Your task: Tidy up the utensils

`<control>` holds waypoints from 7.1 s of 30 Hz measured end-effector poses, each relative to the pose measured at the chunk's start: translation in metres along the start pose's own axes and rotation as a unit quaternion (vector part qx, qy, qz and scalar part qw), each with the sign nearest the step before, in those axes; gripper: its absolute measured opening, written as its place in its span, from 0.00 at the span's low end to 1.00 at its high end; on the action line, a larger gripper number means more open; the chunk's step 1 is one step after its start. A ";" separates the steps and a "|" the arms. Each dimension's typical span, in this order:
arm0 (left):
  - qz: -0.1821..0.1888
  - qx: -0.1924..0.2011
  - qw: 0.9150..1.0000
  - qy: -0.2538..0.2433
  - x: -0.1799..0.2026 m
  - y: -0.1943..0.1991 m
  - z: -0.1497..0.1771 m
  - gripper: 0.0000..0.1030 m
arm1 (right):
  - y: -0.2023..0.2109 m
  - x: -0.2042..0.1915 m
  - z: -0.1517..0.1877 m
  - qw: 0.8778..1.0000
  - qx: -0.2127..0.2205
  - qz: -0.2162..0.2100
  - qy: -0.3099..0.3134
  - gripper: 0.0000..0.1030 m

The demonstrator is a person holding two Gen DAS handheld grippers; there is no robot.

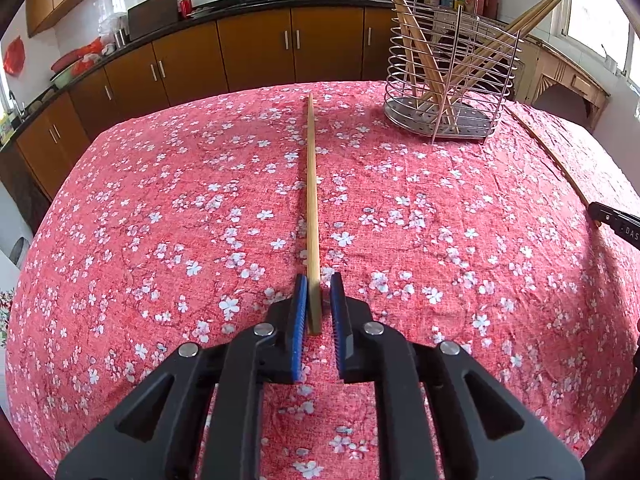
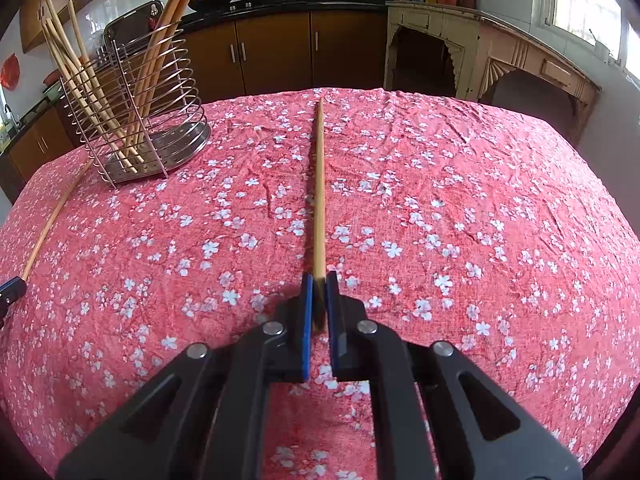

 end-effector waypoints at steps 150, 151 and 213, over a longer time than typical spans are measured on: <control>-0.030 0.301 0.950 0.083 0.007 0.195 -0.223 0.65 | 0.200 -0.072 -0.222 0.975 0.204 -0.090 -0.013 0.66; -0.032 0.301 0.950 0.083 0.006 0.197 -0.220 0.65 | 0.202 -0.070 -0.221 0.974 0.206 -0.089 -0.014 0.67; -0.006 0.336 0.941 0.031 0.014 0.184 0.030 0.98 | 0.212 -0.102 0.060 0.940 0.337 -0.036 0.052 0.96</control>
Point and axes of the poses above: each gripper's, at about its wrist camera, not at the fingertips, and y roughly against the way its jaws point, x to its right, z to its underside, the point moved 3 cm from there along -y, roughly the way its jaws point, and after that the axes turned 2 degrees about -x, right-handed, at the moved point
